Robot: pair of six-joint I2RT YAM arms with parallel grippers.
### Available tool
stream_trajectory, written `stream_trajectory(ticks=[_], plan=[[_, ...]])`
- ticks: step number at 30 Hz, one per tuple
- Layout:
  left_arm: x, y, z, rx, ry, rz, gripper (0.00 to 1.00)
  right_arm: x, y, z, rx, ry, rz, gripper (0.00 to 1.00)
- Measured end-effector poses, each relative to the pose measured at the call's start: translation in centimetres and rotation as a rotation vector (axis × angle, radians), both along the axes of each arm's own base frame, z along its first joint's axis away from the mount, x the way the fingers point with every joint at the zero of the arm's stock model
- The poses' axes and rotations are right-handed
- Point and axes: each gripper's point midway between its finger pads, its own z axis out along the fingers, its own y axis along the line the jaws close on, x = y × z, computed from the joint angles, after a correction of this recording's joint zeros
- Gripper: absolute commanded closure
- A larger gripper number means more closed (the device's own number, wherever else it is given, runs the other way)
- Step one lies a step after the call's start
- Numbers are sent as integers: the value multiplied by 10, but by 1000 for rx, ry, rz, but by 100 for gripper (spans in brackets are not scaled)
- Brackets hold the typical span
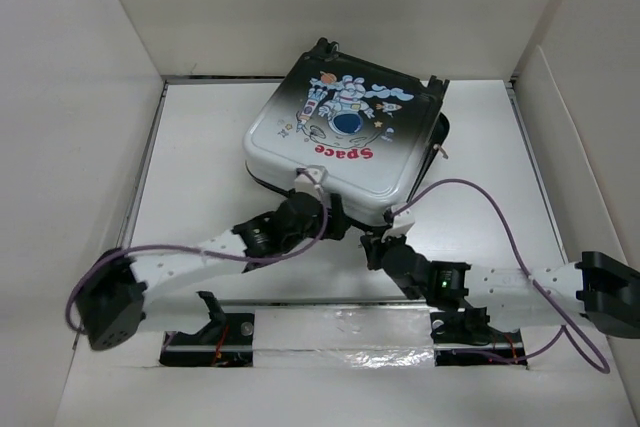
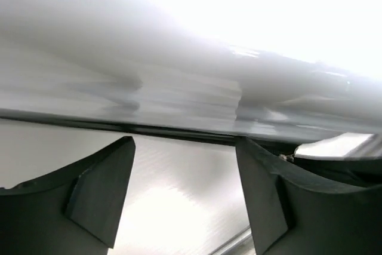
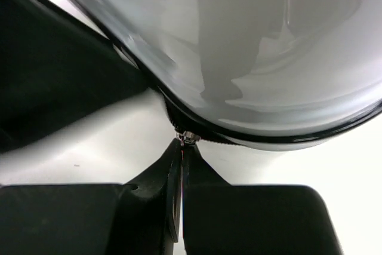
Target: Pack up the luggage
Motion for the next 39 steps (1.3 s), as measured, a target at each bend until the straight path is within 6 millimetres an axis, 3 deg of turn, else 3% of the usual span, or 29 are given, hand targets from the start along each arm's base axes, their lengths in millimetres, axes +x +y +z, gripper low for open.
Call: stream_trajectory(ticks=[2,4,7,9,11,14,16,19,23,28,31,34,39], plan=[[12,34,24,-66,-28,95,39,0,7,6,26,-6,6,100],[34,75,65,-175,-99,242,41,1,8,8,35,-4,7,100],[76,151,137,-379,-264,524,43,3,7,7,45,7,18,100],[103,206,166,-460,-344,710,44,3,6,9,56,13,33,100],[127,247,171,-500,-360,835,46,3,3,10,56,16,41,100],[162,282,144,-498,-280,941,47,1,-2,11,44,17,55,100],[194,281,122,-465,-181,939,47,0,-5,9,35,17,61,100],[239,262,91,-435,-46,872,48,-2,-6,9,27,17,72,100],[264,243,54,-414,77,799,50,-4,-5,8,18,18,90,100],[256,217,14,-422,179,738,52,-3,0,2,-8,18,104,100],[250,207,4,-452,166,741,53,3,10,-1,-67,14,110,100],[242,202,5,-476,114,781,53,12,24,-2,-139,9,112,100],[213,178,19,-455,38,770,53,37,76,0,-235,-6,137,100]])
